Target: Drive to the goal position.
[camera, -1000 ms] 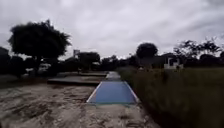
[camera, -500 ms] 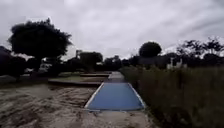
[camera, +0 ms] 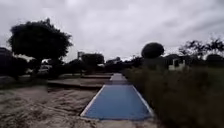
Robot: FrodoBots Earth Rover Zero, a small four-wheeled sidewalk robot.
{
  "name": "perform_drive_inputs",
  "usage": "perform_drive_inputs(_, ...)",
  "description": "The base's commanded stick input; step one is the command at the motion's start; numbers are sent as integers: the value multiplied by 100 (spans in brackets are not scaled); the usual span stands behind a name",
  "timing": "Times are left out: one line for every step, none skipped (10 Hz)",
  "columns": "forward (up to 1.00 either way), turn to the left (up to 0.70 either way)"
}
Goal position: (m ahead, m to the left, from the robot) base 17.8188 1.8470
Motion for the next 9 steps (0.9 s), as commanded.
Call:
perform_drive_inputs(50,0)
perform_drive_inputs(50,0)
perform_drive_inputs(50,0)
perform_drive_inputs(50,0)
perform_drive_inputs(50,0)
perform_drive_inputs(50,0)
perform_drive_inputs(50,0)
perform_drive_inputs(50,0)
perform_drive_inputs(50,-4)
